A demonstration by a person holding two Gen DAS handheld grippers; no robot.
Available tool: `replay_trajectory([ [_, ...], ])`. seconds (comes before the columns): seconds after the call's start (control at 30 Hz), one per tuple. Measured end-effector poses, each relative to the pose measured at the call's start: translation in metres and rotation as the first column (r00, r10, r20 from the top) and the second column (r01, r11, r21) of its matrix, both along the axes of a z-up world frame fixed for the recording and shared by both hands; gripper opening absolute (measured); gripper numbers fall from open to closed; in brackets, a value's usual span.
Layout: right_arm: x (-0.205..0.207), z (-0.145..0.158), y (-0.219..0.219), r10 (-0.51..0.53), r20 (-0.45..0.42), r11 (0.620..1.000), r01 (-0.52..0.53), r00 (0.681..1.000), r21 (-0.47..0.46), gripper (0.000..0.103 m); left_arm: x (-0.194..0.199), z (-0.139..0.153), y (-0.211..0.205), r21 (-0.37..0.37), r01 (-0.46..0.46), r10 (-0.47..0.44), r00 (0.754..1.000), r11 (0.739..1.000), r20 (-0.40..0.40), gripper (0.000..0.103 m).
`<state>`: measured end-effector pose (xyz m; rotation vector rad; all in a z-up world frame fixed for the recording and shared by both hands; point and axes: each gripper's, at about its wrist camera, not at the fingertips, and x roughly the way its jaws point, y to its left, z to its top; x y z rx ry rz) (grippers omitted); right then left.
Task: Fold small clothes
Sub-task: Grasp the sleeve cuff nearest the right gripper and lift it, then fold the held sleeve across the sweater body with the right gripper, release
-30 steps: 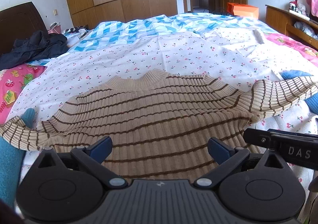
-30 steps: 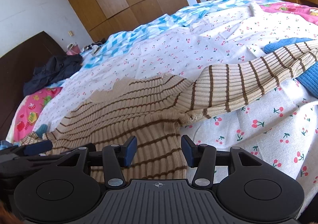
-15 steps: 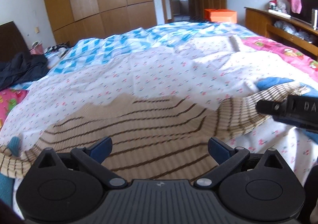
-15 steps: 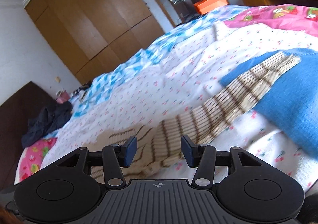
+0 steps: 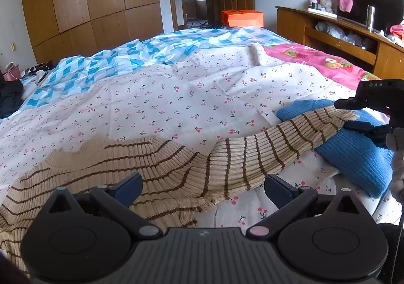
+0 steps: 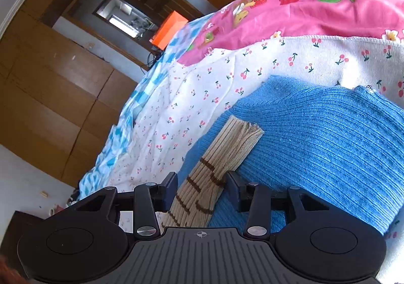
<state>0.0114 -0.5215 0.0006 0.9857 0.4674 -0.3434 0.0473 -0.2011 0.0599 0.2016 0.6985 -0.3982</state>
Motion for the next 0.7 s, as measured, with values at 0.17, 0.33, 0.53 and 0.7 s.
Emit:
replay_trajectory([
  [0.17, 0.019, -0.003, 0.005, -0.001, -0.062, 0.999, -0.002, 0.998, -0.044, 0.036, 0.004, -0.010, 0.011, -0.022, -0.028, 0.027, 0.999, 0.999, -0.047, 0.103],
  [0.33, 0.018, -0.006, 0.009, 0.001, -0.063, 0.999, -0.003, 0.998, -0.034, 0.010, 0.006, -0.016, 0.028, -0.052, -0.051, 0.047, 0.996, 0.997, -0.076, 0.103],
  [0.53, 0.032, 0.036, 0.064, 0.176, 0.048, 0.979, -0.170, 0.983, -0.110, 0.009, 0.001, -0.018, 0.069, -0.069, -0.090, 0.085, 0.994, 0.994, -0.073, 0.103],
  [0.7, 0.068, 0.077, 0.160, 0.427, 0.122, 0.900, -0.408, 0.896, -0.154, 0.009, -0.007, -0.016, 0.125, -0.092, -0.172, 0.167, 0.984, 0.981, -0.057, 0.103],
])
